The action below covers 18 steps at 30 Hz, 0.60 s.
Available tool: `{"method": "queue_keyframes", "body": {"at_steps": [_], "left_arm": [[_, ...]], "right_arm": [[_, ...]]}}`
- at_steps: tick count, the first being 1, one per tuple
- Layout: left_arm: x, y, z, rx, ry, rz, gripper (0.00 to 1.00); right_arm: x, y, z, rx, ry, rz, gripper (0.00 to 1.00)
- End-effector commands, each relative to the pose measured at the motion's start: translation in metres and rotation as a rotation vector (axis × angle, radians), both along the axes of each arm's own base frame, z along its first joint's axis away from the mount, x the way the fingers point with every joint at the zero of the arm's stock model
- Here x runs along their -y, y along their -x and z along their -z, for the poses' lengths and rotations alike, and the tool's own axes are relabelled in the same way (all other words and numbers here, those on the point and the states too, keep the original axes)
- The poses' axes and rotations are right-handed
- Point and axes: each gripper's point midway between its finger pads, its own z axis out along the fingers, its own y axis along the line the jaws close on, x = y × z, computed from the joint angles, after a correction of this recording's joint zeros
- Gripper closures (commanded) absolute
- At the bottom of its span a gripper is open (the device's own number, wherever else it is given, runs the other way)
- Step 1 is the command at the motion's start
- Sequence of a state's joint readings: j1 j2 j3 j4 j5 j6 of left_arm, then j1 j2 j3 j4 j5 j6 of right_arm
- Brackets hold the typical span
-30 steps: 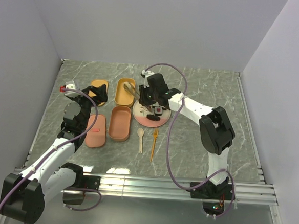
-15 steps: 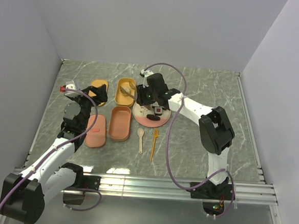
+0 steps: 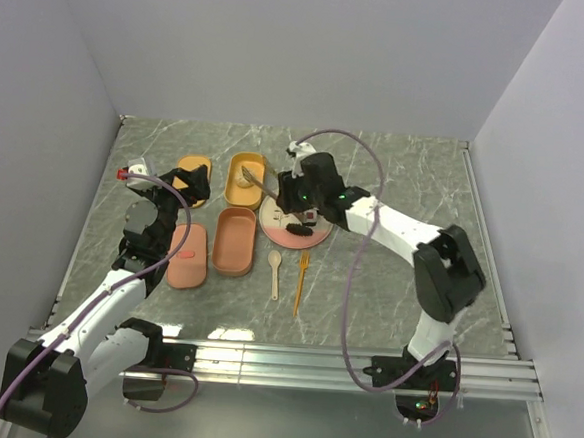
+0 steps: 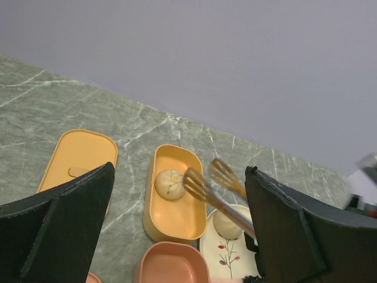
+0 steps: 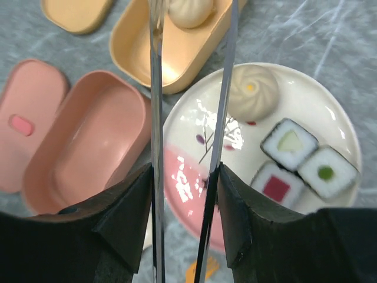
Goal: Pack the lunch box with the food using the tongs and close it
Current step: Place the food into the lunch box, then pick up the food using the clamp
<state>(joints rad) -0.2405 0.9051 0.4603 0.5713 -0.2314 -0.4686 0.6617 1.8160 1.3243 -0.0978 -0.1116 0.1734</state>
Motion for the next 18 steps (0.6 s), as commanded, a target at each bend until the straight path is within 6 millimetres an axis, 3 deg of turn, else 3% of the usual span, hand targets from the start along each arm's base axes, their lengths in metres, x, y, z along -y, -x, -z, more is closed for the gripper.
{"method": "queue_keyframes", "body": {"at_steps": [1,7,10,13,18], "left_arm": [[0.003,0.001,-0.015,0.048,0.018,0.021,0.01],[0.004,0.001,-0.015,0.048,0.019,0.026,0.01],[0.005,0.001,-0.014,0.046,0.018,0.031,0.01],[0.005,0.002,-0.014,0.046,0.019,0.034,0.01],[0.006,0.002,-0.015,0.05,0.019,0.035,0.01]], "right_arm": [[0.007,0.006,-0.097,0.235,-0.155,0.028,0.46],[0.038,0.028,-0.097,0.266,-0.155,0.087,0.46],[0.05,0.031,-0.076,0.232,-0.112,0.132,0.46],[0.054,0.031,-0.042,0.166,-0.063,0.161,0.46],[0.058,0.034,-0.007,0.101,-0.015,0.18,0.46]]}}
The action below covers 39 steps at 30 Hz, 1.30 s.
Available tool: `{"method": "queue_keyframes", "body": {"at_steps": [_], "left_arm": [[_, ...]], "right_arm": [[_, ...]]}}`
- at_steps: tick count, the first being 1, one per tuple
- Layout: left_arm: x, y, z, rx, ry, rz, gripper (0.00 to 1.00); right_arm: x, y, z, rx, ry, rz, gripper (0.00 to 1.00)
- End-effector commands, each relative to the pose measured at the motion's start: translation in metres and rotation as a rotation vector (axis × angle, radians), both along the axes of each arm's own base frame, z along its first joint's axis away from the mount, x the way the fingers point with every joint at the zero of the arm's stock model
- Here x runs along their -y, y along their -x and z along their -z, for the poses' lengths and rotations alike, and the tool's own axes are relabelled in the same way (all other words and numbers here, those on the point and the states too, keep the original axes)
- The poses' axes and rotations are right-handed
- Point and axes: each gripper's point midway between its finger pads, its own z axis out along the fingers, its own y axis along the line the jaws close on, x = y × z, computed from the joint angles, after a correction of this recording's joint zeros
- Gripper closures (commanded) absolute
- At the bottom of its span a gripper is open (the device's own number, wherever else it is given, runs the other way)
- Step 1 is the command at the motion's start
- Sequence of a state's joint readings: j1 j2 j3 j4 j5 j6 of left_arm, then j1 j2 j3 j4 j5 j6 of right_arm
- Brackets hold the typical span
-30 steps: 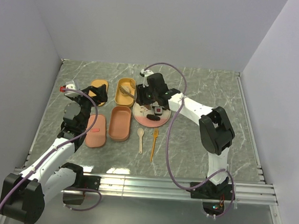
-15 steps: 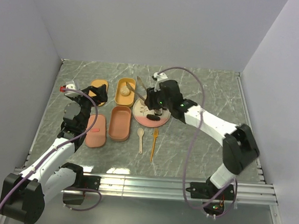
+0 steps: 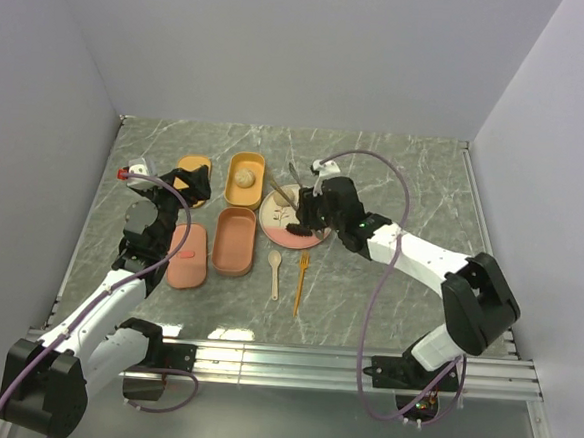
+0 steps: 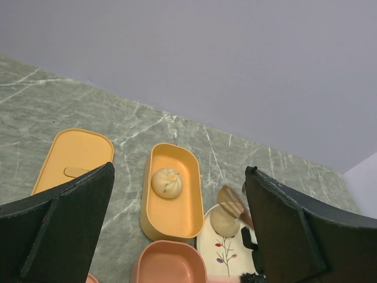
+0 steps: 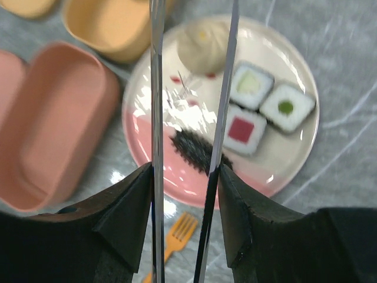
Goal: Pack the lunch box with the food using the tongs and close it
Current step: Pick up the food using the clamp
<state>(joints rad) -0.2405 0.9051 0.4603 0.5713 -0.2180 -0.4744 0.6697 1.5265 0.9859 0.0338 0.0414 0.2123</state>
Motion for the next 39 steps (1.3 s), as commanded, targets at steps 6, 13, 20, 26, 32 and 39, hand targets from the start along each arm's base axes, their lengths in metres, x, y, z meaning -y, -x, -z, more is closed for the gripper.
{"method": "queue_keyframes", "body": {"at_steps": [6,13,20,26,32,39], "left_arm": [[0.003,0.001,-0.015,0.048,0.015,0.021,0.01],[0.003,0.002,-0.015,0.049,0.017,0.021,0.01],[0.004,0.002,-0.014,0.048,0.019,0.026,0.01],[0.004,0.003,-0.016,0.054,0.022,0.028,0.0],[0.005,0.003,-0.016,0.054,0.024,0.032,0.01],[0.004,0.004,-0.016,0.055,0.022,0.028,0.01]], "right_arm": [[0.008,0.0,0.021,-0.033,0.026,0.059,0.46],[0.005,0.009,0.048,-0.124,0.04,0.041,0.46],[0.006,0.02,0.05,-0.164,0.028,0.033,0.46],[0.005,0.026,0.04,-0.158,-0.002,0.017,0.46],[0.0,0.033,0.033,-0.161,-0.032,-0.018,0.46],[-0.001,0.027,0.048,-0.196,0.004,-0.012,0.46]]}}
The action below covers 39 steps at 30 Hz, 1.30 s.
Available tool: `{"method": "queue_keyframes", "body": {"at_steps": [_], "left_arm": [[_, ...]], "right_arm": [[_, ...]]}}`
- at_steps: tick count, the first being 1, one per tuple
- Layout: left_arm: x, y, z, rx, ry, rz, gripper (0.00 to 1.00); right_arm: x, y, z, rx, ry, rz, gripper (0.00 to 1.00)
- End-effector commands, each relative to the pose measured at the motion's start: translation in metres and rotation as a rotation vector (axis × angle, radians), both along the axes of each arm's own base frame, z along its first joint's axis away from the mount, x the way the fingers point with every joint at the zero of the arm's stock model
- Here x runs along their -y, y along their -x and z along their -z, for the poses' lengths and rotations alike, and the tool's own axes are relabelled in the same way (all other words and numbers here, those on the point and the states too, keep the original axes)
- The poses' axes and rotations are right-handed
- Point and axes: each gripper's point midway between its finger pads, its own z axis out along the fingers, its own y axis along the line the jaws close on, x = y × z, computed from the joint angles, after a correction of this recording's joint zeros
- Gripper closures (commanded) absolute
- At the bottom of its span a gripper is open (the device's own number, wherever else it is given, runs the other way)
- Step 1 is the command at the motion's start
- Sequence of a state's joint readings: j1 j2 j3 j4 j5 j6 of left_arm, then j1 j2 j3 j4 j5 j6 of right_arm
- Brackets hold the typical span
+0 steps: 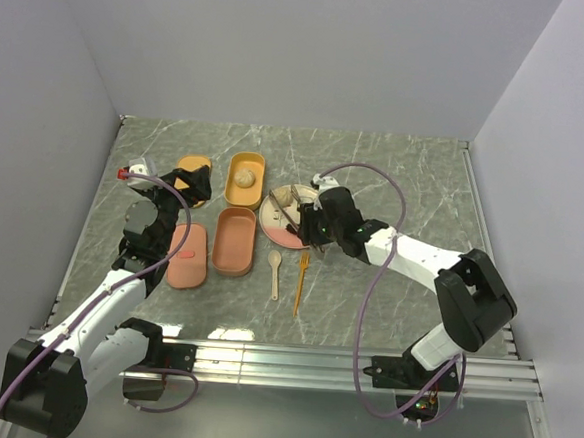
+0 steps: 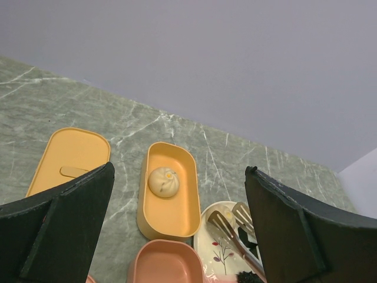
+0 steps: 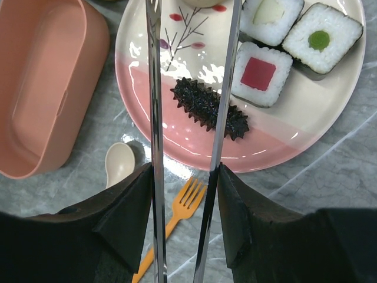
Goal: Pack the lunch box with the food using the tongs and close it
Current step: Pick up the food using the clamp, then place the food into the lunch box
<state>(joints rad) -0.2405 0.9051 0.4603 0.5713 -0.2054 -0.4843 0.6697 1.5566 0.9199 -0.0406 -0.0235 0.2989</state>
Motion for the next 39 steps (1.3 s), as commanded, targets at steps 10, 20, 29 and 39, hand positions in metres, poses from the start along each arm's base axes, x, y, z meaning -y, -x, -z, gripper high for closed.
{"method": "queue_keyframes", "body": {"at_steps": [10,20,29,39], "left_arm": [[0.001,0.004,-0.017,0.058,0.015,0.016,0.01],[0.002,0.004,-0.017,0.058,0.017,0.021,0.01],[0.001,0.004,-0.017,0.058,0.015,0.016,0.01],[0.0,0.004,-0.016,0.055,0.012,0.008,0.01]], "right_arm": [[-0.008,-0.007,-0.009,-0.012,0.008,-0.002,0.67],[-0.028,-0.006,-0.082,0.124,-0.091,-0.086,0.68],[-0.064,-0.006,-0.085,0.109,-0.137,-0.21,0.68],[-0.085,-0.014,-0.067,0.064,-0.138,-0.254,0.67]]}}
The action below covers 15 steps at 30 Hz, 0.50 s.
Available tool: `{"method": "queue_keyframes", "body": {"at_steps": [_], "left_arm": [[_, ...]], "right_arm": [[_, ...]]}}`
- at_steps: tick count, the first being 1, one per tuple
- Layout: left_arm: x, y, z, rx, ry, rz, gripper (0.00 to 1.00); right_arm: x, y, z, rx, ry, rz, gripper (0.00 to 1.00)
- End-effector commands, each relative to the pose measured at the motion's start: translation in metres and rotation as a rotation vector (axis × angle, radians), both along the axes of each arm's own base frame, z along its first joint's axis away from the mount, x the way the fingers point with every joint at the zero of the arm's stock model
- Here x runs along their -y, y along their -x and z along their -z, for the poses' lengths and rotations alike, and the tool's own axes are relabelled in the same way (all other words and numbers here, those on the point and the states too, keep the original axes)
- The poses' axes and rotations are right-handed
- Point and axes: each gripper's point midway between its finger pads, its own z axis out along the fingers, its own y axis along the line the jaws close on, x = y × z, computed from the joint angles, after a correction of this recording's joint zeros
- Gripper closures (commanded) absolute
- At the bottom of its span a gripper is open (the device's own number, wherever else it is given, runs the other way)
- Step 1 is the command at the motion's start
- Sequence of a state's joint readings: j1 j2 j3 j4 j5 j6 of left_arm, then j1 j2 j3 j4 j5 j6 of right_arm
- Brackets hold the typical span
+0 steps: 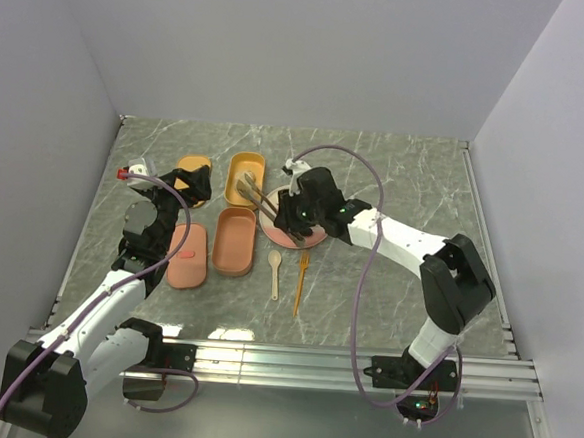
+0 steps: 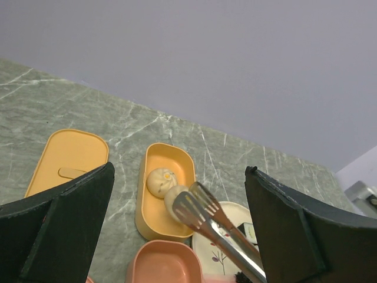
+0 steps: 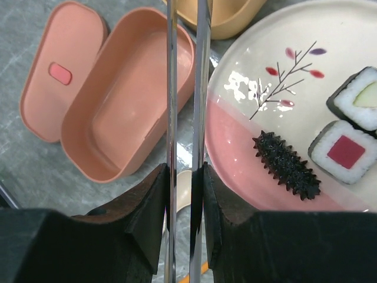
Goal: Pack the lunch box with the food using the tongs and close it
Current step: Place the food into the lunch box
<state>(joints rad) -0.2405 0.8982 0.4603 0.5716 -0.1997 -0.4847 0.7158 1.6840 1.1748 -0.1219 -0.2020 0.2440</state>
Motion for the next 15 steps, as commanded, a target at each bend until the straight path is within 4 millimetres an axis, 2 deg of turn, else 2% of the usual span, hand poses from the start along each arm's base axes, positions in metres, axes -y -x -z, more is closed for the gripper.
{"method": "queue_keyframes", "body": {"at_steps": [1,6,15], "left_arm": [[-0.001,0.003,-0.014,0.049,0.011,0.002,0.01],[-0.001,0.002,-0.013,0.046,0.011,0.001,0.01],[-0.001,0.002,-0.013,0.046,0.011,0.001,0.01]], "right_arm": [[-0.017,-0.01,-0.026,0.06,-0.055,-0.032,0.67],[-0.018,-0.011,-0.015,0.039,-0.033,-0.031,0.66],[-0.015,-0.012,-0.016,0.049,-0.031,-0.02,0.57]]}}
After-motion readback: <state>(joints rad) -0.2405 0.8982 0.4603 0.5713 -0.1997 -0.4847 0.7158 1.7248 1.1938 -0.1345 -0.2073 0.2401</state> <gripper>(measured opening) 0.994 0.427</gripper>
